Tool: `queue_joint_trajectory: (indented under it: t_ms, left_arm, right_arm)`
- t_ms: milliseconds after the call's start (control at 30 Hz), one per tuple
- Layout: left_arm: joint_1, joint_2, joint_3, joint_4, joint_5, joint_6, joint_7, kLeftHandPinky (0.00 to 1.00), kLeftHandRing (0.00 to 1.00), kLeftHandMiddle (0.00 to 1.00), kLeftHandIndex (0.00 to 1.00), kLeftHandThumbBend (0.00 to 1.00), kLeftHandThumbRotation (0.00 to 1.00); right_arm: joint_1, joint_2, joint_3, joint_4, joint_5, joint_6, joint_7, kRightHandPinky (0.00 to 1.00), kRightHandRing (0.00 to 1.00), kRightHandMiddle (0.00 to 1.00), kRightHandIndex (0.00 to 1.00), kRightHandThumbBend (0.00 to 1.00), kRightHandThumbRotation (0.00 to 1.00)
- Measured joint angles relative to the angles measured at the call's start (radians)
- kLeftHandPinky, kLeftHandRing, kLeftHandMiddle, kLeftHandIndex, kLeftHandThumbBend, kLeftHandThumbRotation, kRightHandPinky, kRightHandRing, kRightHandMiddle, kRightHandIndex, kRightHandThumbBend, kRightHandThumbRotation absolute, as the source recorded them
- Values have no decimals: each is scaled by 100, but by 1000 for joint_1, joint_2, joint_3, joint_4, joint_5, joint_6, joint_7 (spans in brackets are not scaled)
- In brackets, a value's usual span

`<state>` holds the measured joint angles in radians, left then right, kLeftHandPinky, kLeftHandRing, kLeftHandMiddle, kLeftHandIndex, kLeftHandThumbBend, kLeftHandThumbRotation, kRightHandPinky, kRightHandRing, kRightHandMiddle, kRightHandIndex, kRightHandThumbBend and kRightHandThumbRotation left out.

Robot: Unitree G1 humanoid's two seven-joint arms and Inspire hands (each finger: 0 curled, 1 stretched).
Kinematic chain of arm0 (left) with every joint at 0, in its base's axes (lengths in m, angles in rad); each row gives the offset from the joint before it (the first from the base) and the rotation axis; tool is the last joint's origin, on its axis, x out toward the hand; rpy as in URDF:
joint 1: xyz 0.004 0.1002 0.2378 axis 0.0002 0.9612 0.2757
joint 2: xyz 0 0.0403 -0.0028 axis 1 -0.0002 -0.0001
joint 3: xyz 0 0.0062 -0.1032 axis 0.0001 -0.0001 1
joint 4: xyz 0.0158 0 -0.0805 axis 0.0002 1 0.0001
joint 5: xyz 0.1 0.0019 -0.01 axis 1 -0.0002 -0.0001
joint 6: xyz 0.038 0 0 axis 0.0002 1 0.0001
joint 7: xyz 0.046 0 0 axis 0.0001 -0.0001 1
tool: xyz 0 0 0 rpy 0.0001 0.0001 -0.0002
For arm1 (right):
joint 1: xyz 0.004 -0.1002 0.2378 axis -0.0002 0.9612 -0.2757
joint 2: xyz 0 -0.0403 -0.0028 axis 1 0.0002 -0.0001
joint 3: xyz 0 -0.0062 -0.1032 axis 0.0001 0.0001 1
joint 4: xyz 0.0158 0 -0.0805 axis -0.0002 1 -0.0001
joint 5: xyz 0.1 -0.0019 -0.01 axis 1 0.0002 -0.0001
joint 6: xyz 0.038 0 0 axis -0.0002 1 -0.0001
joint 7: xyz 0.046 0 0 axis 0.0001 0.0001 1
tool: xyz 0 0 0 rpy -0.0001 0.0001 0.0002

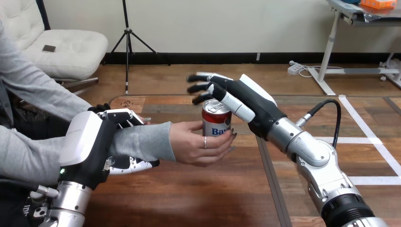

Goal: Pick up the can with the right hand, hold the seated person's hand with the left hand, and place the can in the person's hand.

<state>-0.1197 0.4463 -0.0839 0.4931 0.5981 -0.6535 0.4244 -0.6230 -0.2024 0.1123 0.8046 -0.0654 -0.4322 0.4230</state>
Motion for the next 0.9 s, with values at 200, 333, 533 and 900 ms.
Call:
queue_joint_trajectory:
  t_ms: [200,333,533,900]
  left_arm:
    - [0,0,0,-1,-1,2,-1,23,27,35,40,84,0]
    - [0,0,0,-2,-1,5,-1,23,27,34,40,84,0]
    - [1,0,0,-3,-1,5,-1,23,26,34,39,86,0]
    - [3,0,0,-3,-5,-4,-1,24,29,35,39,89,0]
  right_arm:
    - [0,2,-6,0,29,0,0,89,98,97,100,100,100]
    - [0,3,-13,0,43,-4,0,95,99,99,100,100,100]
    - [0,3,-26,-1,64,-11,0,99,100,99,100,100,100]
    - [5,3,-50,-26,73,-19,-3,100,100,97,98,100,100]
